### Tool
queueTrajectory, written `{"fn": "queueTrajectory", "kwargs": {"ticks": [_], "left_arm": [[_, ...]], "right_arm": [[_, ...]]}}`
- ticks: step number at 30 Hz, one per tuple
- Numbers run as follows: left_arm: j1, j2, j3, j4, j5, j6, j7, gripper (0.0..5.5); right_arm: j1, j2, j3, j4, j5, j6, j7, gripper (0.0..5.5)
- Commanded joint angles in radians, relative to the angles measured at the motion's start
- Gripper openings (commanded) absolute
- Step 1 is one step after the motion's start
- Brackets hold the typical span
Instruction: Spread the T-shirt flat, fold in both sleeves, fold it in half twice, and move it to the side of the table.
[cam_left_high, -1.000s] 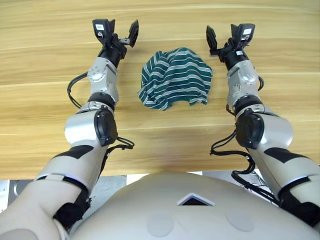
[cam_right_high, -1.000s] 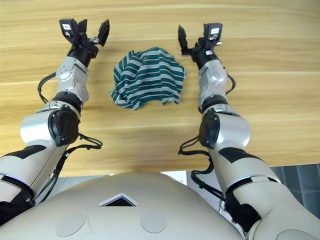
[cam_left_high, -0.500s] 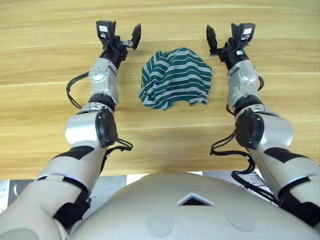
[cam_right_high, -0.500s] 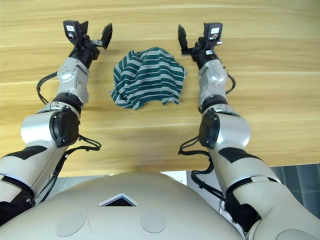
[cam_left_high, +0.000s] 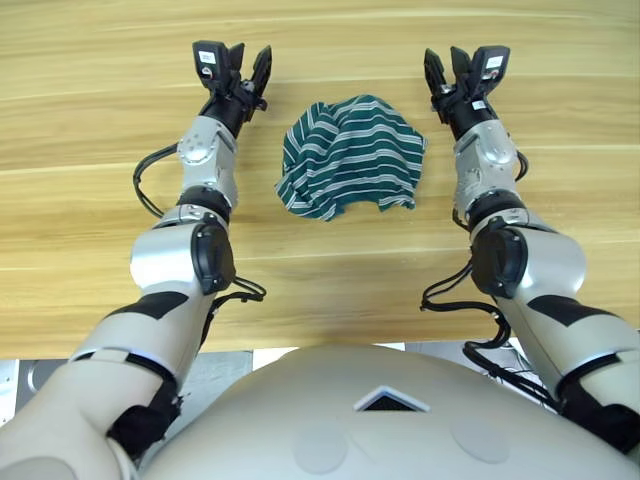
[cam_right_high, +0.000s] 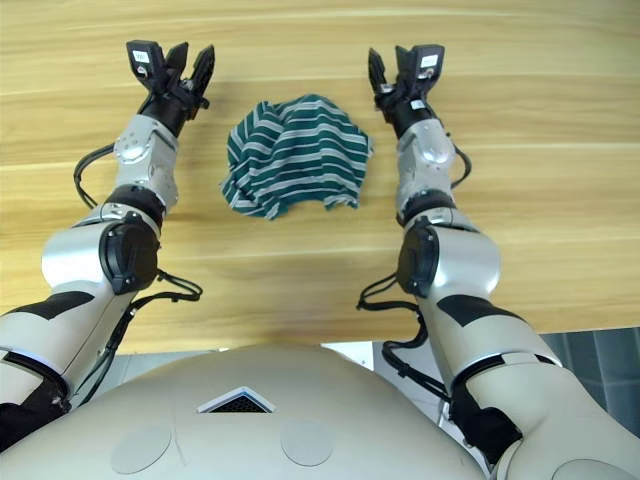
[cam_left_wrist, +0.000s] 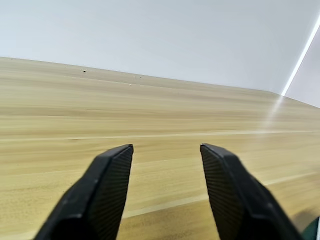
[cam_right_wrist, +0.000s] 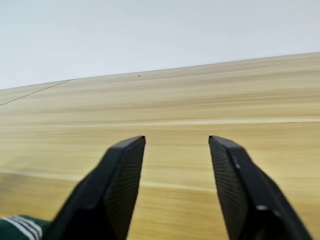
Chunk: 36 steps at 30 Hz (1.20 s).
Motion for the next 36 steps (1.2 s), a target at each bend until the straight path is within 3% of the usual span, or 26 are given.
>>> {"fn": "queueTrajectory", "kwargs": {"ticks": [1, 6, 9, 23, 25, 29, 32, 36], "left_arm": [[0.009, 0.001, 0.002, -0.005, 0.001, -0.005, -0.008, 1.86], [0.01, 0.001, 0.005, -0.004, -0.002, 0.002, -0.002, 1.07], [0.008, 0.004, 0.006, -0.003, 0.0, 0.009, 0.019, 1.53], [0.008, 0.003, -0.006, -0.004, 0.014, 0.003, 0.036, 3.77], [0.006, -0.012, 0.032, -0.011, -0.042, 0.008, -0.049, 3.77], [0.02, -0.02, 0.057, -0.088, -0.143, -0.077, -0.387, 3.77], [0.074, 0.003, 0.008, -0.222, -0.182, -0.155, -0.65, 3.77], [0.239, 0.07, -0.13, -0.489, -0.194, -0.214, -0.919, 3.77]], "right_arm": [[-0.013, -0.005, 0.003, -0.01, -0.003, -0.008, -0.003, 1.65], [-0.013, -0.004, 0.003, -0.01, -0.002, -0.006, 0.0, 0.78], [-0.014, 0.0, -0.008, -0.009, 0.013, 0.011, 0.016, 0.56], [-0.007, 0.001, 0.001, -0.013, 0.007, -0.007, 0.039, 2.92], [0.003, 0.0, 0.002, -0.029, 0.022, -0.033, 0.117, 2.92], [0.107, -0.047, 0.053, -0.244, 0.101, -0.192, 0.515, 2.92], [0.28, -0.123, 0.151, -0.505, 0.14, -0.261, 0.75, 2.92], [0.484, -0.257, 0.26, -0.732, 0.103, -0.31, 0.867, 2.92]]}}
